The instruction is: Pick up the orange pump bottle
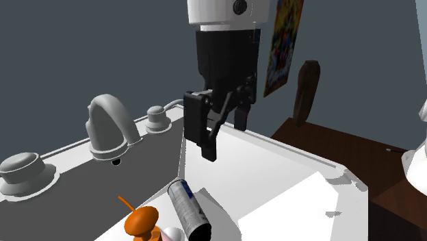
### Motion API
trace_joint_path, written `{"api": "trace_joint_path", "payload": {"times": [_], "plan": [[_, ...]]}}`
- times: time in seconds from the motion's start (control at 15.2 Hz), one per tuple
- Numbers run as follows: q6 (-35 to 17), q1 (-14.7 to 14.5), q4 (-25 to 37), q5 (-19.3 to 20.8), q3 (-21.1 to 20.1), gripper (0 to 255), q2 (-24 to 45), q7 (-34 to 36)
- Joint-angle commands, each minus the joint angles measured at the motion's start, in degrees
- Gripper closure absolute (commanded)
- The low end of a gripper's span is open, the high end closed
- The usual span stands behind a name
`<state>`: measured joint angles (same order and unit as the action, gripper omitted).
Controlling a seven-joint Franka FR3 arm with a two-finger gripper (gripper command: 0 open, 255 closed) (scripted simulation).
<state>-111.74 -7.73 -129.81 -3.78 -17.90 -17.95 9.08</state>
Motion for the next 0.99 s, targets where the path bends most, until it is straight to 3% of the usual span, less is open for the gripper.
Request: {"api": "trace_joint_path", "payload": {"times": [0.0,0.73,0.92], "plan": [[-1.67,-0.45,1.57,0.72,-1.77,0,3.86,2.03],[-6.19,-5.15,15.17,9.94,-8.30,0,27.10,14.75],[-7.58,-5.50,14.88,10.65,-8.19,0,28.43,15.36]]}}
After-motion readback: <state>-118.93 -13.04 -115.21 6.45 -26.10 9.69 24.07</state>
